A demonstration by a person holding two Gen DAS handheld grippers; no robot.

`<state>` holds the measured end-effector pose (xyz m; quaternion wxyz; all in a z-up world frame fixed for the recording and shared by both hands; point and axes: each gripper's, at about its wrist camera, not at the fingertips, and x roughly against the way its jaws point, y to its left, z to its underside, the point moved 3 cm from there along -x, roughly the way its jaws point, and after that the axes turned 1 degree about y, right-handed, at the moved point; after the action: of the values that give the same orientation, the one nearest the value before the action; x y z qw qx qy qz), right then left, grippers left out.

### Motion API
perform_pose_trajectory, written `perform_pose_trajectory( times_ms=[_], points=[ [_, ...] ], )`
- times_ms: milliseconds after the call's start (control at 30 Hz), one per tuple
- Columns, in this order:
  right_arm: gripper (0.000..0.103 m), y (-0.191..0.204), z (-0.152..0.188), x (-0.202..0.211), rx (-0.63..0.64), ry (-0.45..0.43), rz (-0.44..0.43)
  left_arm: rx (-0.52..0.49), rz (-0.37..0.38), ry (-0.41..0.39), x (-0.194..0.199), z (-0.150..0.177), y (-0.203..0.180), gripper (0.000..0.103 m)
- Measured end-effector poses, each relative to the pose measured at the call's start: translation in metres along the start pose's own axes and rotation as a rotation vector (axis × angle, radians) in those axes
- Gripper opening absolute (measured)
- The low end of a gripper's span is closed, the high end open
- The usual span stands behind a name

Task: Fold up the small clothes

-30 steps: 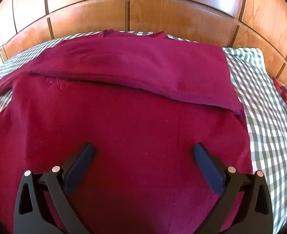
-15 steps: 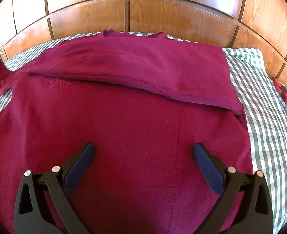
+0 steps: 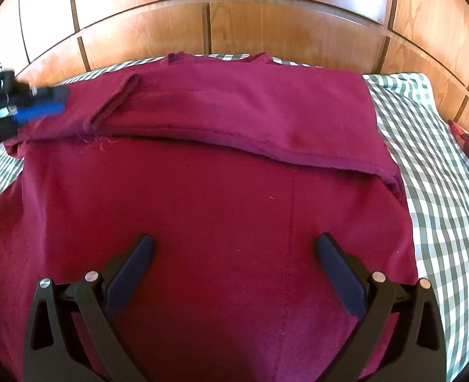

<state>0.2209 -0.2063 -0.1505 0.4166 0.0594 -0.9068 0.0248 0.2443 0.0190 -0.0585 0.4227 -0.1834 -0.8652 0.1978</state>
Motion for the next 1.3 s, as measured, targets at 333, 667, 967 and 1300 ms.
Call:
perform_pose_trajectory(
  times_ms=[333,667,967,1300],
  points=[
    [0.063,0.005,-0.028,0.02,-0.075,-0.006,-0.123,0.023,-0.083,-0.083,0.031,0.04,0.043,0.058],
    [0.063,0.077,-0.108,-0.018,-0.128,0.074,-0.384,0.116,-0.08,-0.104,0.02,0.047,0.074,0.058],
    [0.004,0.11,-0.132,-0.027,0.035,0.048,-0.231,0.12,-0.061,-0.109,0.016,0.049,0.077,0.058],
    [0.002,0.015,-0.163,0.033,-0.157,-0.078,-0.27,0.117,-0.067,-0.108,0.017,0.051,0.076,0.058]
  ],
)
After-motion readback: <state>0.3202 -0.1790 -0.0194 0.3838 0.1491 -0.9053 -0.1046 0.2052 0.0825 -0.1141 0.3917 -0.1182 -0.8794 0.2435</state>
